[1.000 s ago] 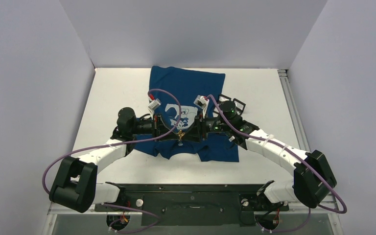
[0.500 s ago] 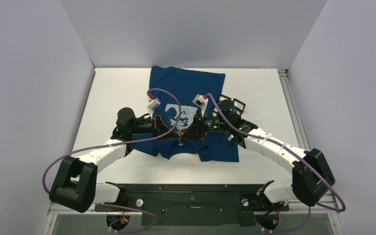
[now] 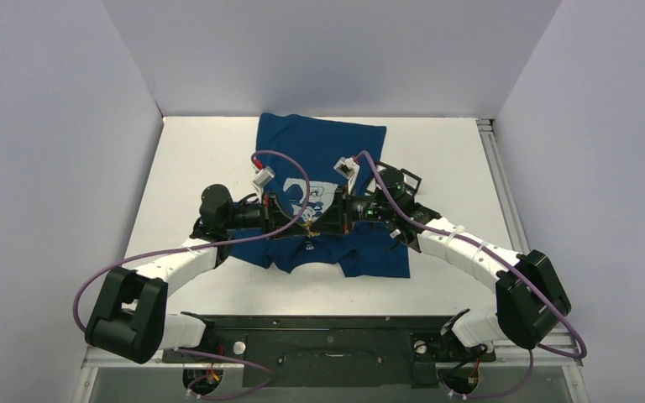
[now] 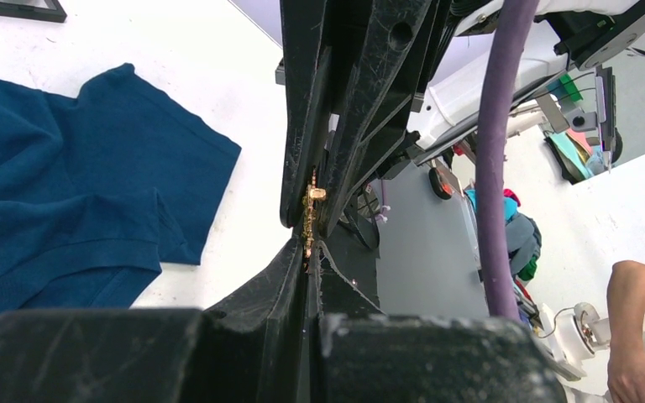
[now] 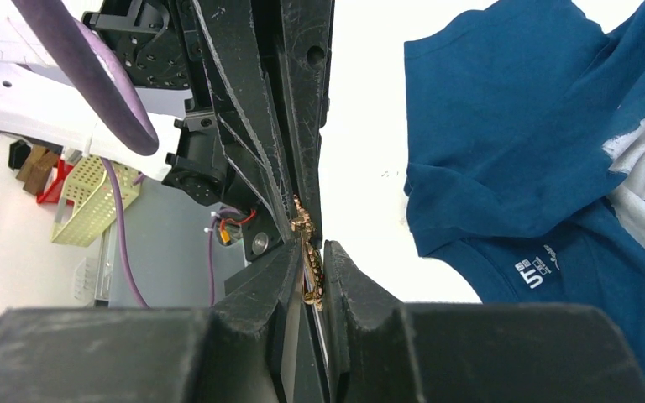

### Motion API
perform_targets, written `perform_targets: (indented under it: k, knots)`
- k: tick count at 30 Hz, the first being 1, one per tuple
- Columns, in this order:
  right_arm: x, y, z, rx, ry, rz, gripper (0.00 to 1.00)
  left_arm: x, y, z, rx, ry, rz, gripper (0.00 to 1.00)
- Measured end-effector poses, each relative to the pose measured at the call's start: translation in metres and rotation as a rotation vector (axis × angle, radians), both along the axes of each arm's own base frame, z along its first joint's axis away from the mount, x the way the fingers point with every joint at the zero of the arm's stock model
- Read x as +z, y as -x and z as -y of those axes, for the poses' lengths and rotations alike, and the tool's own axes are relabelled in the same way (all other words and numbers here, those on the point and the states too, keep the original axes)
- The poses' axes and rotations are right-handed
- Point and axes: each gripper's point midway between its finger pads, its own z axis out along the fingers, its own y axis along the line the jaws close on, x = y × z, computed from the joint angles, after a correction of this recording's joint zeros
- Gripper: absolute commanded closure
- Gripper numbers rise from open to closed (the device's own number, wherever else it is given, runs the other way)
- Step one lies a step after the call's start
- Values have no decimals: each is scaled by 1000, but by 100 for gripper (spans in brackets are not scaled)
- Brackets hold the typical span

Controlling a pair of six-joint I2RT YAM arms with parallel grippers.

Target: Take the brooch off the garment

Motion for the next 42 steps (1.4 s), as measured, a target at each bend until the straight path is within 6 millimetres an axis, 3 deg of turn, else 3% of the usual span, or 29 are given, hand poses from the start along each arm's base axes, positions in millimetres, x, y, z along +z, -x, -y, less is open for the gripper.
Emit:
perform_targets:
  k: [8, 12, 16, 24, 42]
  knots:
    - [-1, -3, 2, -18, -16, -23, 89, -2, -3, 1, 11, -1, -6, 100]
    - [-4, -3, 3, -22, -30, -27, 72, -4, -3, 1, 10, -4, -16, 100]
    - [-2, -6, 6, -28, -50, -33, 67, -5, -3, 1, 4, -6, -20, 100]
    - [14, -4, 7, -9, -108, -15, 76, -5, -2, 1, 1, -6, -21, 100]
    - [1, -4, 12, -7, -72, -16, 86, -1, 2, 1, -18, 9, -28, 100]
